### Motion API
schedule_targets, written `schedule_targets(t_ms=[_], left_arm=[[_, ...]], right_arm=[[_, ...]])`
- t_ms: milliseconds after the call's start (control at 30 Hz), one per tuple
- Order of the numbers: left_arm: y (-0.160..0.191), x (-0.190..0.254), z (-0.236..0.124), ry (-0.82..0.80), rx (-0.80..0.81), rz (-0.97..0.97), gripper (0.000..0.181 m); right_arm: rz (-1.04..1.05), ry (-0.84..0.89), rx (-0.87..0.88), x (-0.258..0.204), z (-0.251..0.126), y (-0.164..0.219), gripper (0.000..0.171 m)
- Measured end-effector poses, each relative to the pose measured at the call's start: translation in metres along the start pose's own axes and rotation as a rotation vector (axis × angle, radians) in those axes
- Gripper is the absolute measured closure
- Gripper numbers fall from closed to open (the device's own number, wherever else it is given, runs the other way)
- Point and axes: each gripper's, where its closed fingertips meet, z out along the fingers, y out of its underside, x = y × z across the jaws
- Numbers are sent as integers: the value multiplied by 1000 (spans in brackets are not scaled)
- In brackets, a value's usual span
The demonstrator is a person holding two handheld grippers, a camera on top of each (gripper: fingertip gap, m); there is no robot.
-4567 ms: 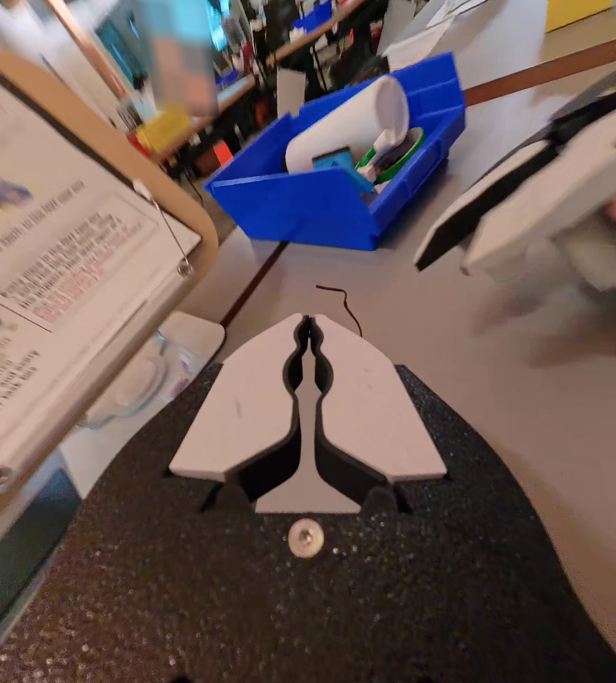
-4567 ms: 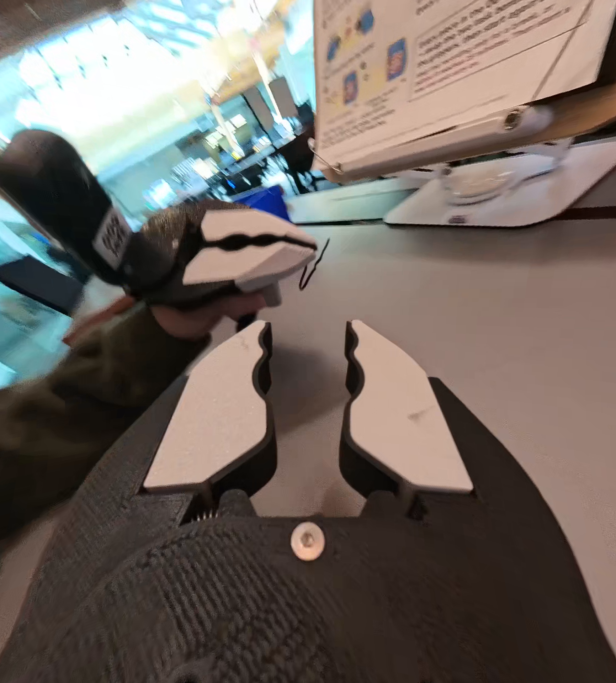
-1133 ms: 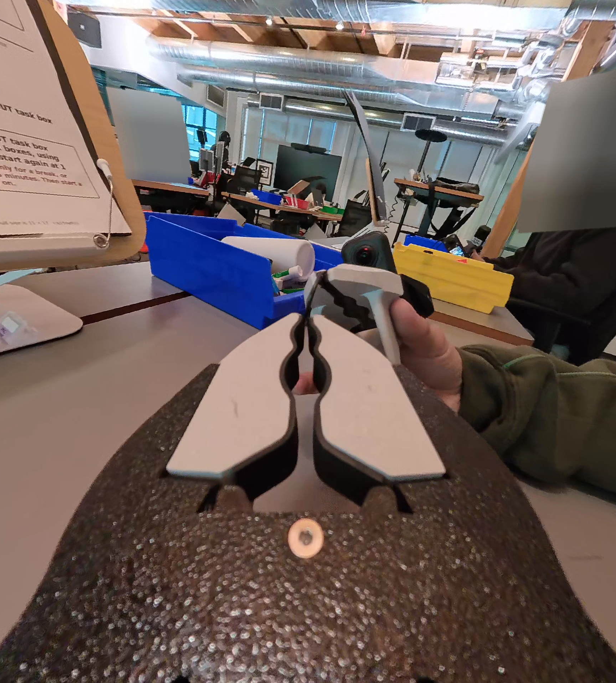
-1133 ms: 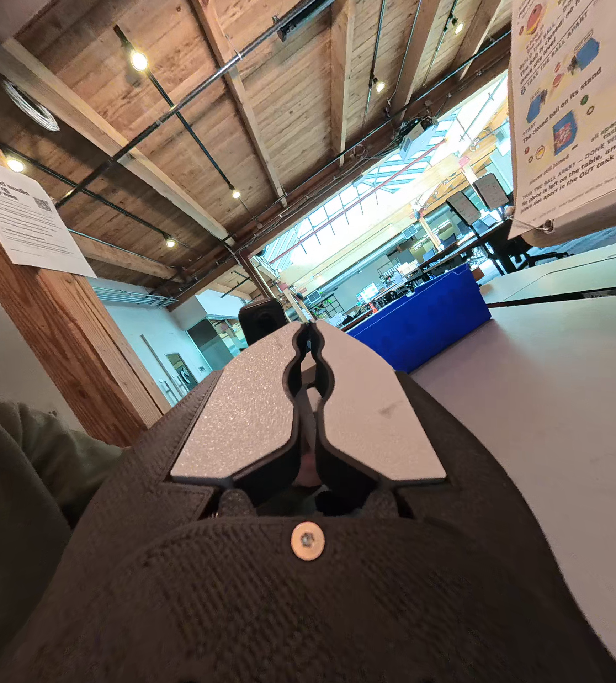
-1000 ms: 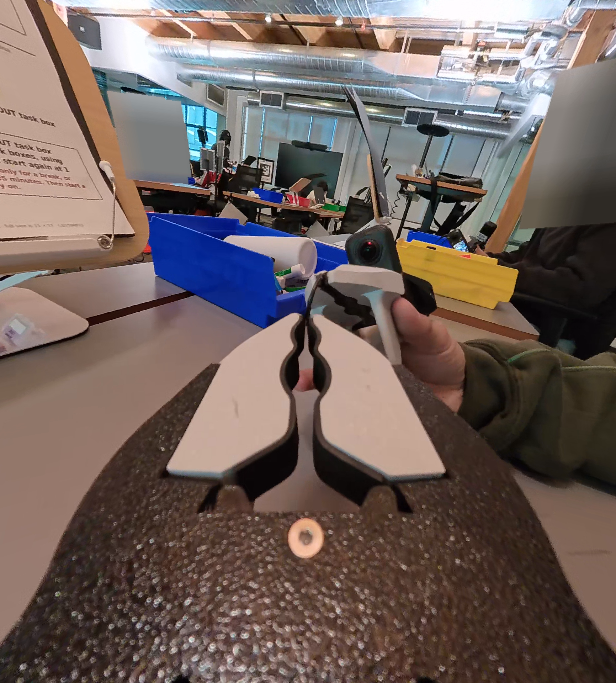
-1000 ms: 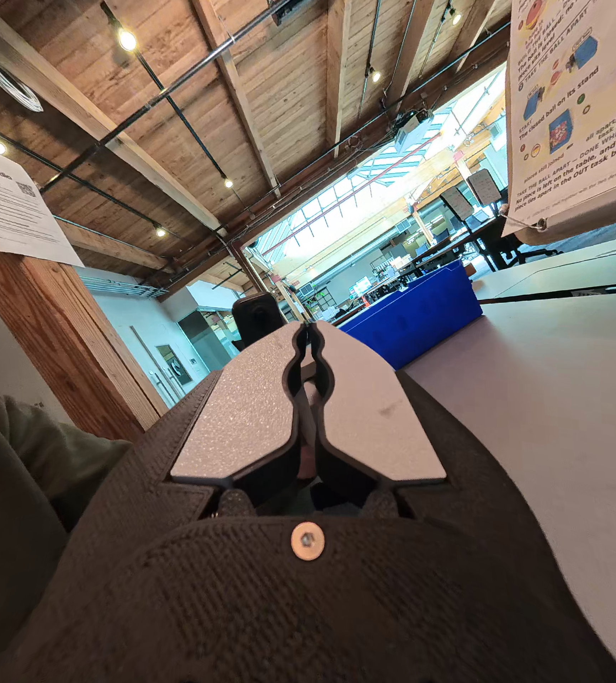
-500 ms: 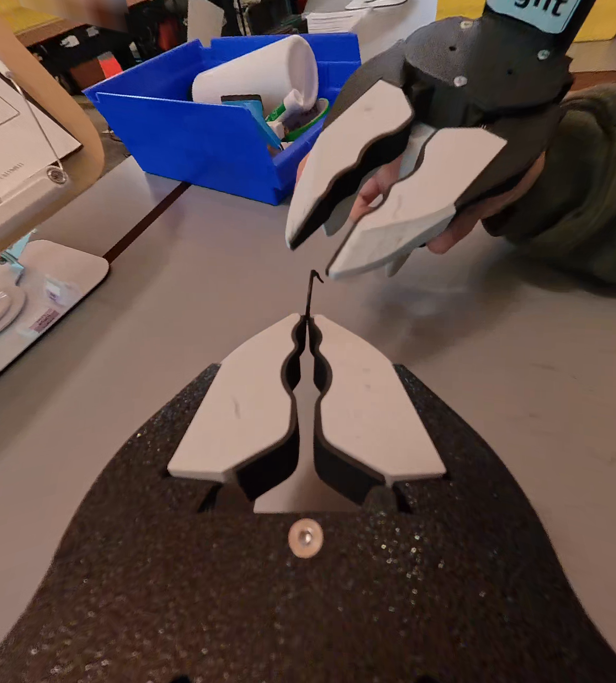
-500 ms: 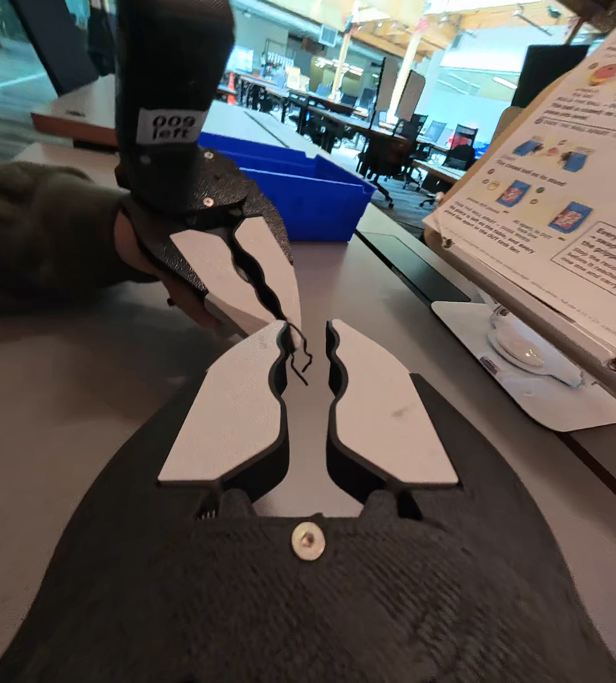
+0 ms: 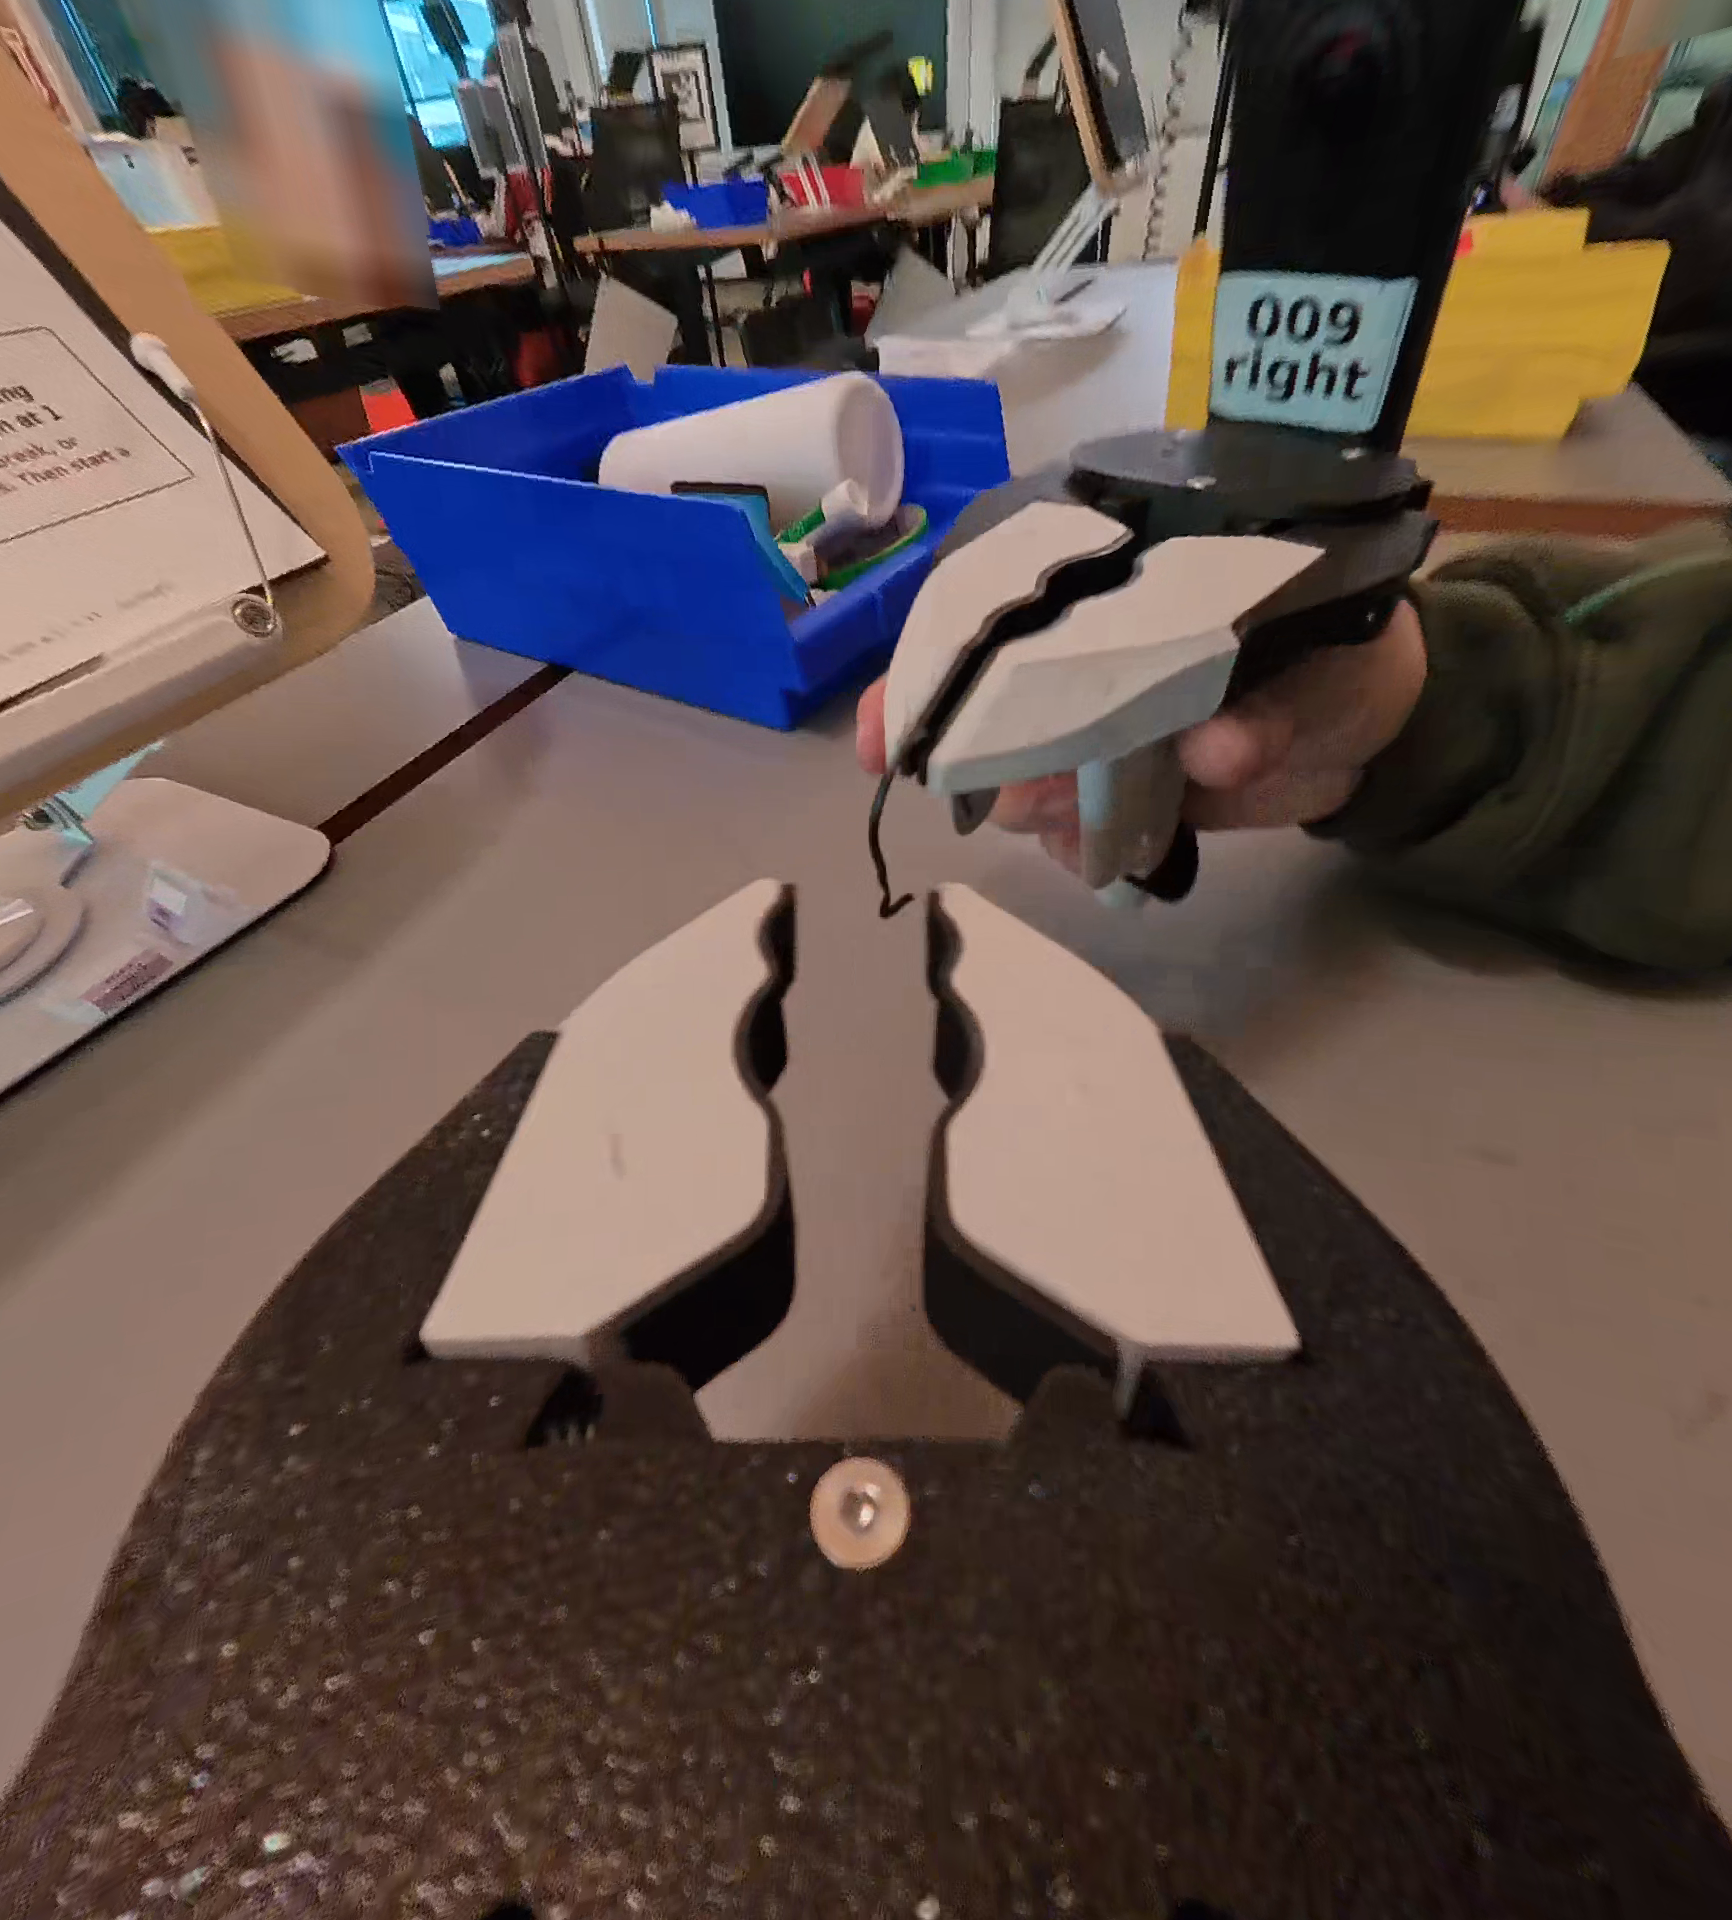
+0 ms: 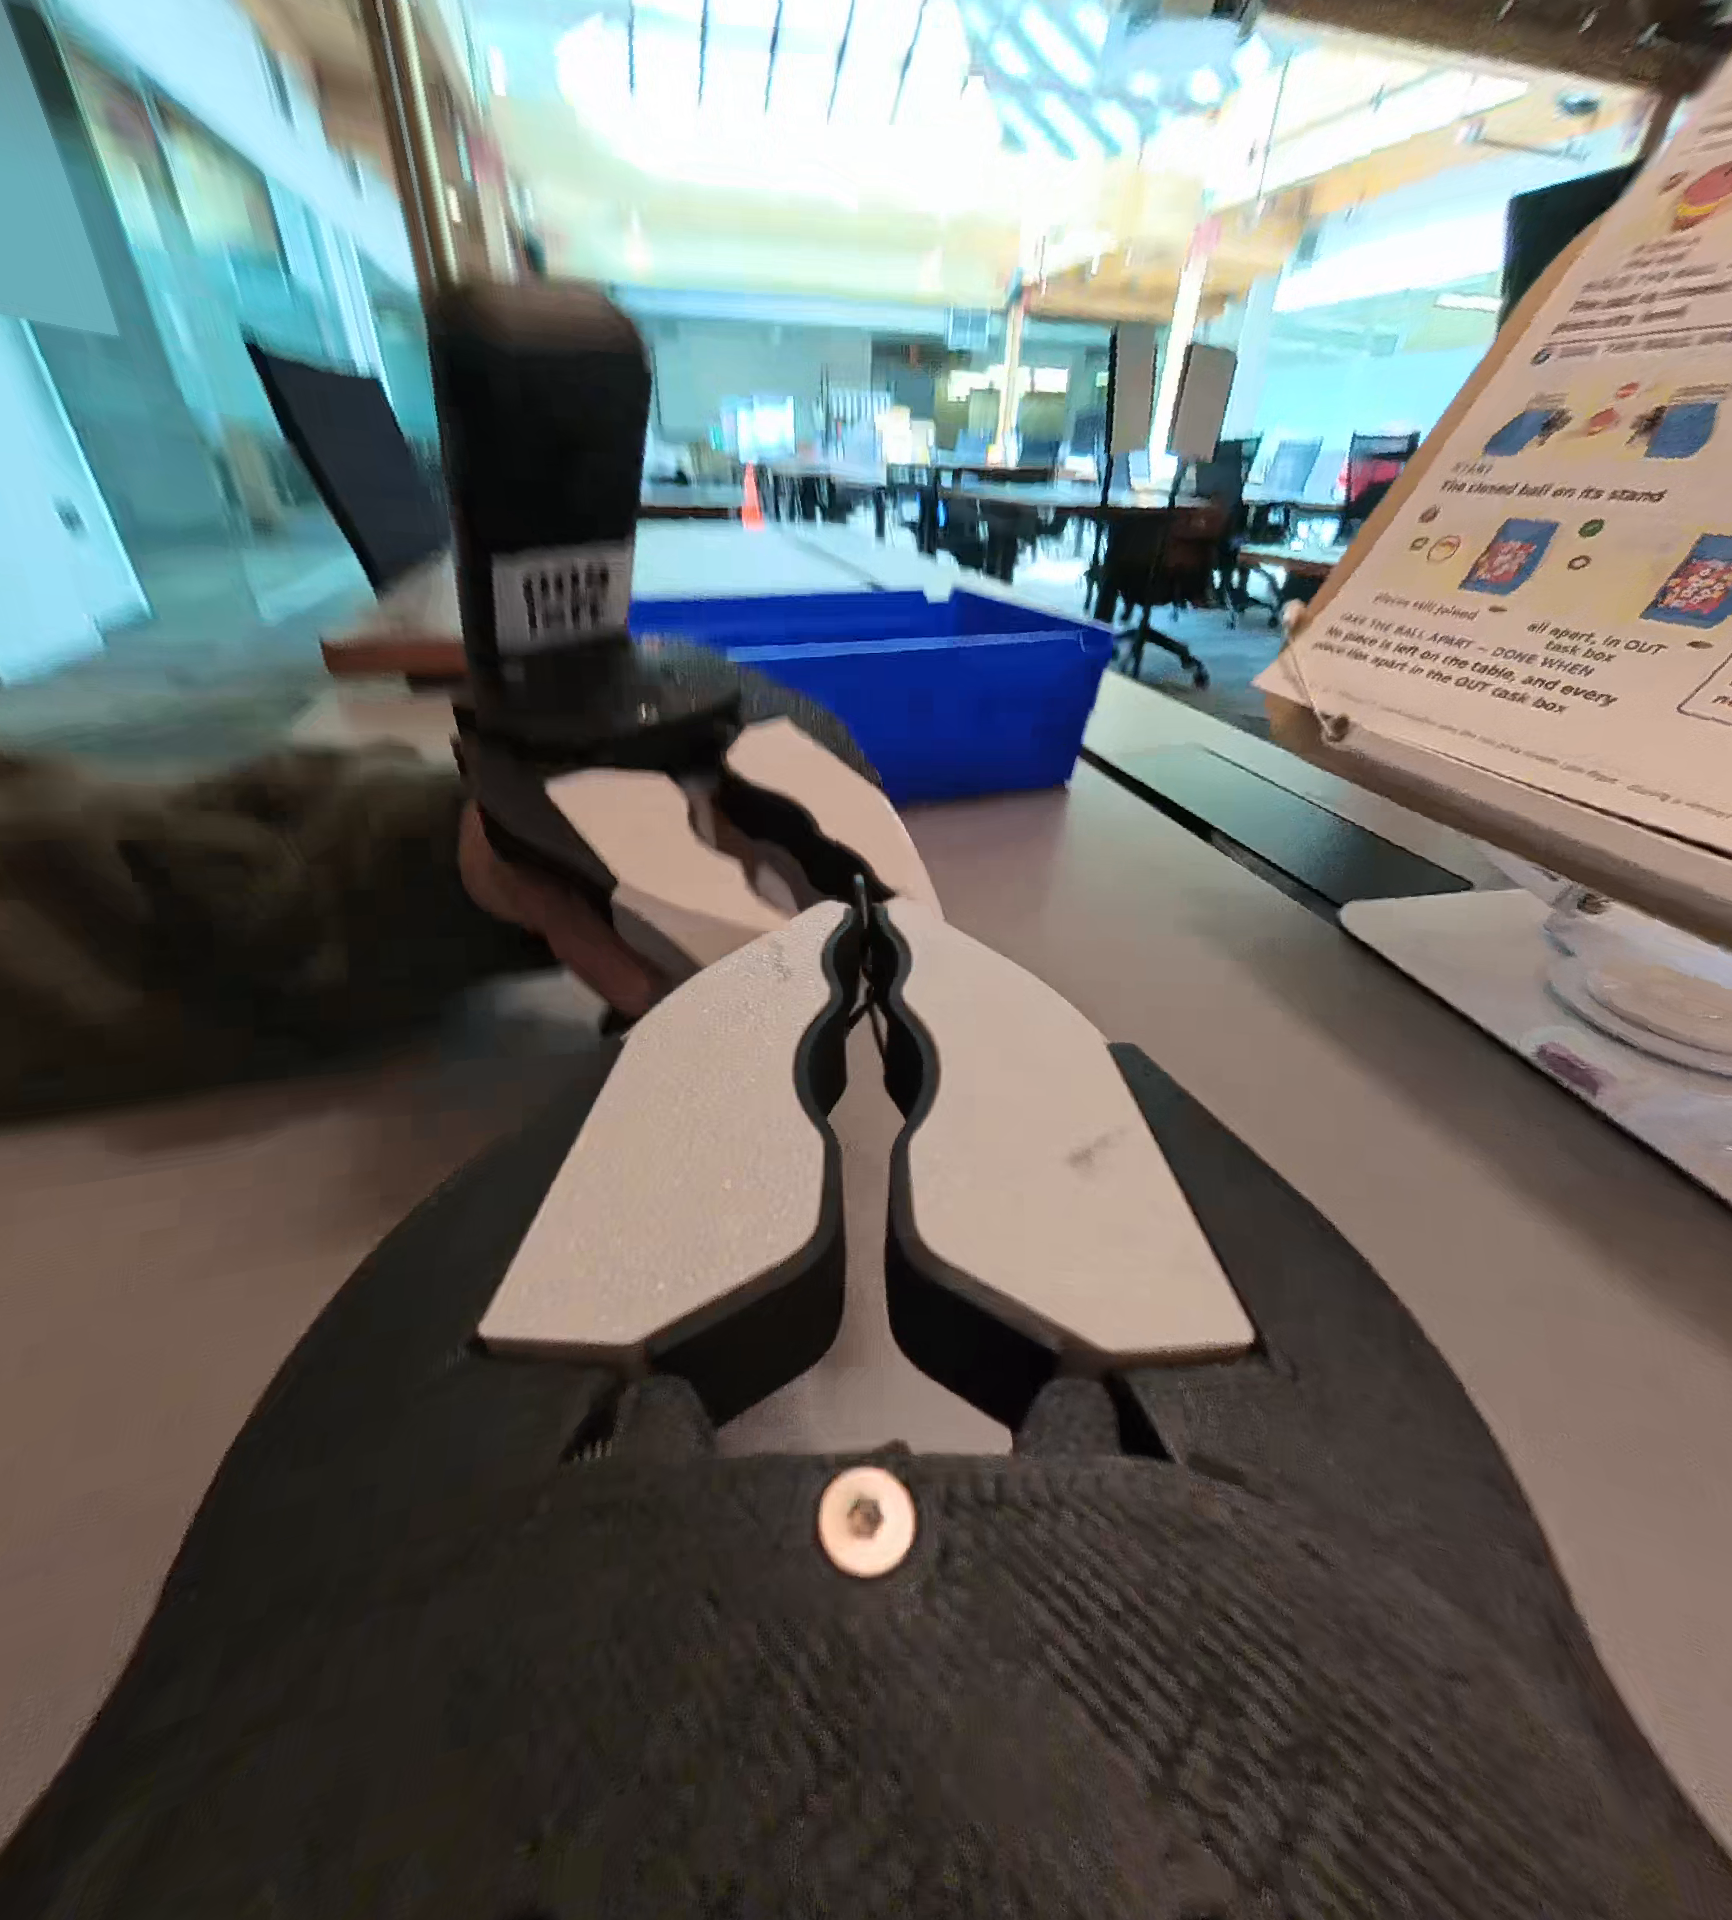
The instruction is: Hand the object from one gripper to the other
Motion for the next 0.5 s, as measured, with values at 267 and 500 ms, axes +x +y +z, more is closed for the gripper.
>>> schedule_targets(t_ms=[267, 500], left_arm=[[-10, 8, 2, 90, 130, -148, 166], [-13, 9, 3, 109, 165, -204, 179]], right_arm=[[229, -24, 207, 7, -5, -20, 170], [237, -29, 200, 6, -1, -16, 170]])
